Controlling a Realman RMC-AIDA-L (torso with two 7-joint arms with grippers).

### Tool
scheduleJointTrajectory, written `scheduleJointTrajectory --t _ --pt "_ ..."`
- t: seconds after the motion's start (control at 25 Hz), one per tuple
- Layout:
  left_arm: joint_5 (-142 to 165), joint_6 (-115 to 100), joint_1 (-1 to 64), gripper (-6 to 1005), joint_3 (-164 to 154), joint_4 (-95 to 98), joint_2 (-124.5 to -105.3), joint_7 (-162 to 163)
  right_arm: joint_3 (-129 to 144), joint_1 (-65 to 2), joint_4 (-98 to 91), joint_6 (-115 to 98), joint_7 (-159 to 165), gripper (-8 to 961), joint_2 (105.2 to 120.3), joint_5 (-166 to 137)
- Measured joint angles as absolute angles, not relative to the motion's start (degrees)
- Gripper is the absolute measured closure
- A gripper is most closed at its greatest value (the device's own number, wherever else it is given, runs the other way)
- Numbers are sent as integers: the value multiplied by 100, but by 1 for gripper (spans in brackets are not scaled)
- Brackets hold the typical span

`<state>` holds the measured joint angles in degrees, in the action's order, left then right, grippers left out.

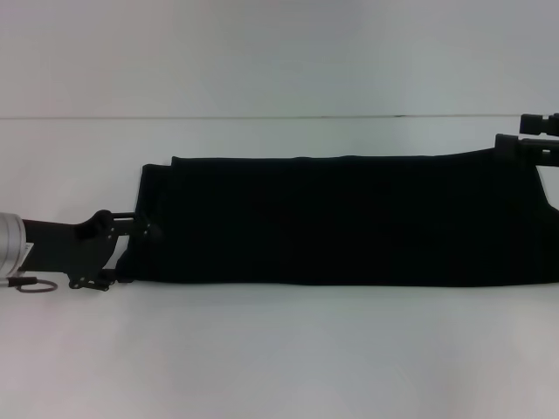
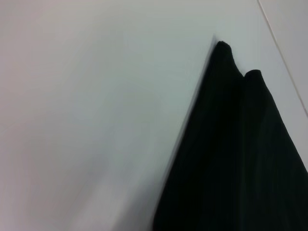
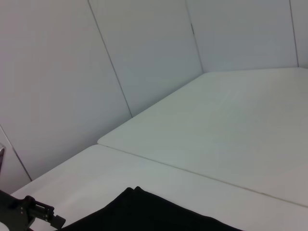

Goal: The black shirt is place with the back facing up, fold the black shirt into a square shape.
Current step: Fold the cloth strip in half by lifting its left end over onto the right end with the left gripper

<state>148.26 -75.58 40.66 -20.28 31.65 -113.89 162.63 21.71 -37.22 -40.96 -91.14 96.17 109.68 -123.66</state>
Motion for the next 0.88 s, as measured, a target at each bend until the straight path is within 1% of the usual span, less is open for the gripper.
scheduleJointTrajectory --t 0.56,0.88 --pt "14831 -7485 4030 171 -2088 3164 -11404 15702 2171 -3697 -4096 -9169 9614 33 10969 -12366" --pt "14822 -7388 3999 501 -2101 3164 -11426 15590 2171 -3690 -4096 -9187 9615 33 10979 -12366"
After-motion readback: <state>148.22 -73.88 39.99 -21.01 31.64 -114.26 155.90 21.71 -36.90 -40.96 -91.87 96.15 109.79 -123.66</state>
